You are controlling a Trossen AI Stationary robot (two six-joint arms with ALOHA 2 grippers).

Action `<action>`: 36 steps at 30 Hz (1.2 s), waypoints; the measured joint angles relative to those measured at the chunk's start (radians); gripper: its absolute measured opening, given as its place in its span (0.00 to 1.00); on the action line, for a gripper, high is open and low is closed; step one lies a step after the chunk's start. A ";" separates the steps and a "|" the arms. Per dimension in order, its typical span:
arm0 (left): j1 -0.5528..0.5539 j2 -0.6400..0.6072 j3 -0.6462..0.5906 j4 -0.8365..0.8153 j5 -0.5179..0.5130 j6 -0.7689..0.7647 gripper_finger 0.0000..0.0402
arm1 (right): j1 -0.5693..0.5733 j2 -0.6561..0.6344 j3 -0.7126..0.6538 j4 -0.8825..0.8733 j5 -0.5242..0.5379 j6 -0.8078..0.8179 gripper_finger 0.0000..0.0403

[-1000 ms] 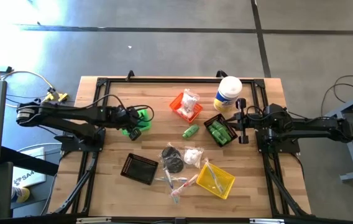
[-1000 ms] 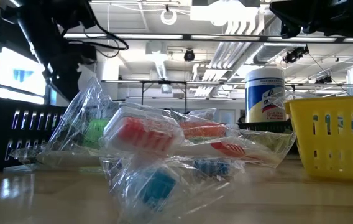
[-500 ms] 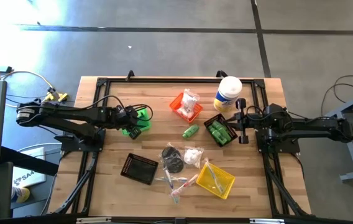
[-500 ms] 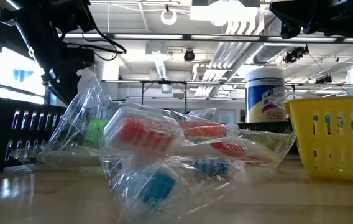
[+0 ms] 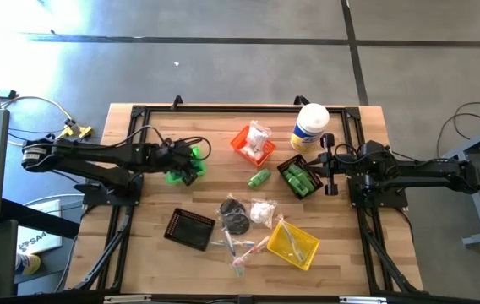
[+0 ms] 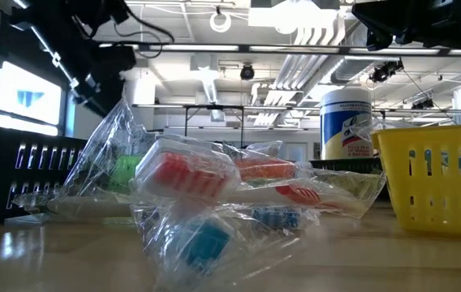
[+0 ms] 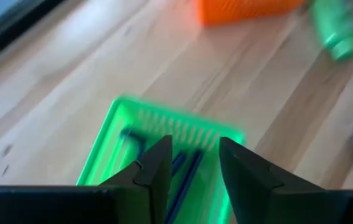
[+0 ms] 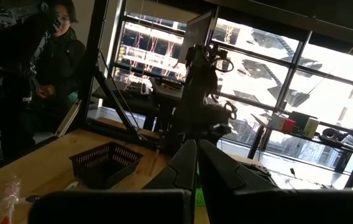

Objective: Pick & Place Travel size toiletries
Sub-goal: Put the black hairbrush into the bottom black bin

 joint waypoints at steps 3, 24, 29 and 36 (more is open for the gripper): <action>0.000 0.000 -0.004 0.121 0.020 0.053 0.26 | 0.000 0.000 0.000 0.000 0.000 0.000 0.02; -0.155 0.000 -0.099 0.557 0.278 0.263 0.03 | 0.000 0.008 0.000 0.000 0.004 0.034 0.02; -0.180 0.001 -0.099 0.609 0.339 0.314 0.03 | 0.000 0.030 0.000 0.011 0.008 0.098 0.02; -0.178 0.001 -0.099 0.629 0.354 0.321 0.03 | 0.000 0.073 0.000 0.017 0.076 0.162 0.02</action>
